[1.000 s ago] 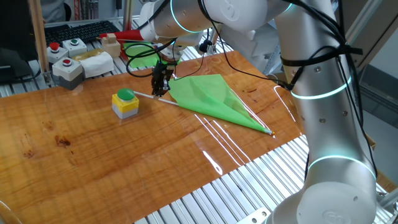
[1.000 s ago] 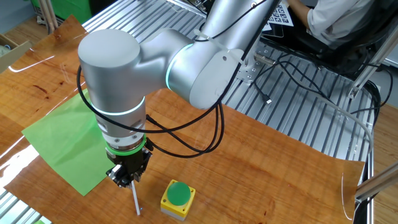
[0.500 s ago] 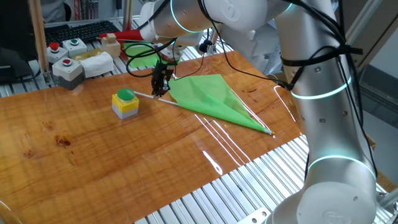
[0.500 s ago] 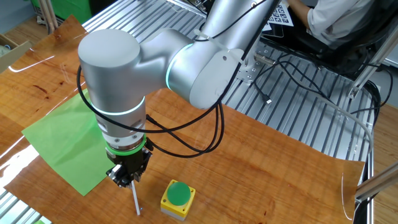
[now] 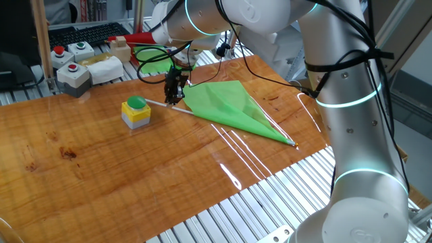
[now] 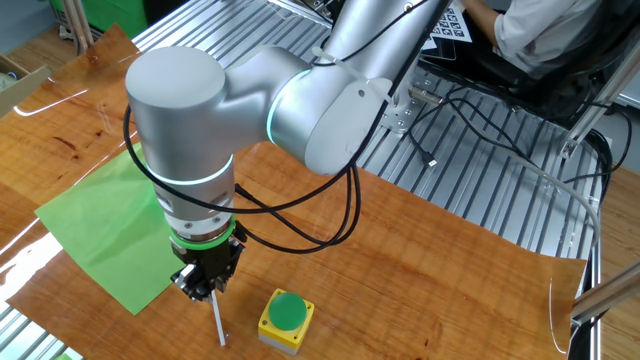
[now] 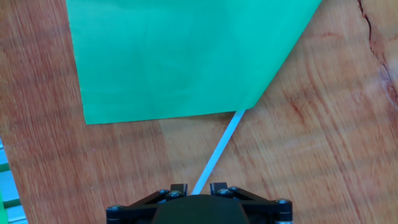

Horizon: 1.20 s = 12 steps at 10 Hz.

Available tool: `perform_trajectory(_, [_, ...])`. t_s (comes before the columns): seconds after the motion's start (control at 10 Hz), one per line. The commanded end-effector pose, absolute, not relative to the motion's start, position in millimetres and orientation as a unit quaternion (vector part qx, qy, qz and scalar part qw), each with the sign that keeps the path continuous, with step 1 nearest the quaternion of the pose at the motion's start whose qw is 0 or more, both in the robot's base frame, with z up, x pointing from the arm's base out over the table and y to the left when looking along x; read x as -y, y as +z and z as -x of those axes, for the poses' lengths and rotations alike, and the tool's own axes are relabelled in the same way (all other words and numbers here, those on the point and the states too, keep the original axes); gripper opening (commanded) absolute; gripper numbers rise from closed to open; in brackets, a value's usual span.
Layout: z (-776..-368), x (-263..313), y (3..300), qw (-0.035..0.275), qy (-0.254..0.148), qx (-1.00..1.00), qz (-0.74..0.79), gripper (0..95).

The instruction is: Wave the flag

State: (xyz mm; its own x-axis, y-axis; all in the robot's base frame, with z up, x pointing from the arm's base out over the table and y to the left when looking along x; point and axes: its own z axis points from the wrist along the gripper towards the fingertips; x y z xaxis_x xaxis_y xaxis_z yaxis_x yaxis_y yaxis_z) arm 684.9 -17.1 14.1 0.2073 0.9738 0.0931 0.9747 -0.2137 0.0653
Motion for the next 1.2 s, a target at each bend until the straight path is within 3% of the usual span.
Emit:
perform_trajectory(0.1, [-685.1,17.1,13.9,0.004,-0.057,0.627,0.777,19.0])
perform_trajectory(0.2, [-685.1,17.1,13.9,0.004,-0.057,0.627,0.777,19.0])
perform_trajectory(0.3, [-707.4,26.1,43.4,0.005,-0.057,0.651,0.757,38.0])
perform_trajectory(0.7, [-704.1,28.9,59.9,-0.001,-0.057,0.666,0.744,38.0])
perform_trajectory(1.2, [-706.4,25.8,43.4,-0.001,-0.056,0.656,0.752,38.0])
